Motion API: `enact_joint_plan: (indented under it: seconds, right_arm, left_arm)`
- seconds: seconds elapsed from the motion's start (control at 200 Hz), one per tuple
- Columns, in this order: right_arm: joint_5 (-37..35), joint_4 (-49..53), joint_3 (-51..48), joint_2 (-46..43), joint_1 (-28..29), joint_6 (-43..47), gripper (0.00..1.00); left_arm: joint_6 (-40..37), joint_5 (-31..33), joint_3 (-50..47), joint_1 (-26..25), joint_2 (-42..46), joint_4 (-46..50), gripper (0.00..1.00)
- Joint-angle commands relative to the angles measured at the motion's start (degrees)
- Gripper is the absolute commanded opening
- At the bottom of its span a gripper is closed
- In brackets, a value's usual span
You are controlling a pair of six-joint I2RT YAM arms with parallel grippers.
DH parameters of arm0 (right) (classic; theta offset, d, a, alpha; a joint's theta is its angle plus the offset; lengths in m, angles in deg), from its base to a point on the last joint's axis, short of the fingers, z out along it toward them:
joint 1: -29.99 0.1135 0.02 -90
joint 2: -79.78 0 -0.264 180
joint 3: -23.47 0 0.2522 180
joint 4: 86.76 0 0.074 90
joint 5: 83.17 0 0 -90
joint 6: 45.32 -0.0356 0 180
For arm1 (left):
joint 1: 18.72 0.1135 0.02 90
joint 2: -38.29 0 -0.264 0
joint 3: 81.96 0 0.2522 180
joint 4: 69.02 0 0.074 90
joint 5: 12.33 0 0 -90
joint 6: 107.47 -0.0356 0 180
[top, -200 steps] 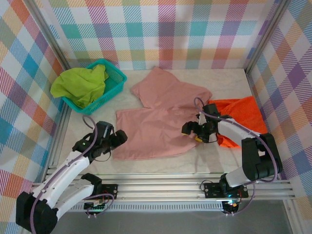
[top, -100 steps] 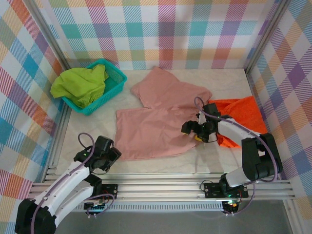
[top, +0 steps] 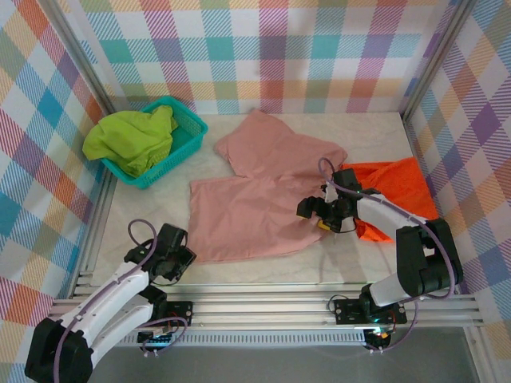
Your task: Fold and stack the shorts
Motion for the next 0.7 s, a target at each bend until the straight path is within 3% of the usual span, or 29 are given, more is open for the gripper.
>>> enact_joint_plan:
  seconds: [0.0, 0.22, 0.695]
  right_arm:
    - [1.4, -0.5, -0.7, -1.1, 0.0, -0.9, 0.90]
    - [1.5, -0.7, -1.0, -0.9, 0.0, -0.9, 0.90]
    - [1.9, -1.3, -1.7, -0.8, 0.0, -0.7, 0.90]
  left_arm:
    - [0.0, -1.5, 0.8, 0.2, -1.5, -10.1, 0.40]
    - [-0.6, -1.9, 2.3, 0.2, -2.6, -10.3, 0.49]
    - [-3.1, -0.7, 5.9, 0.4, -2.3, -7.0, 0.49]
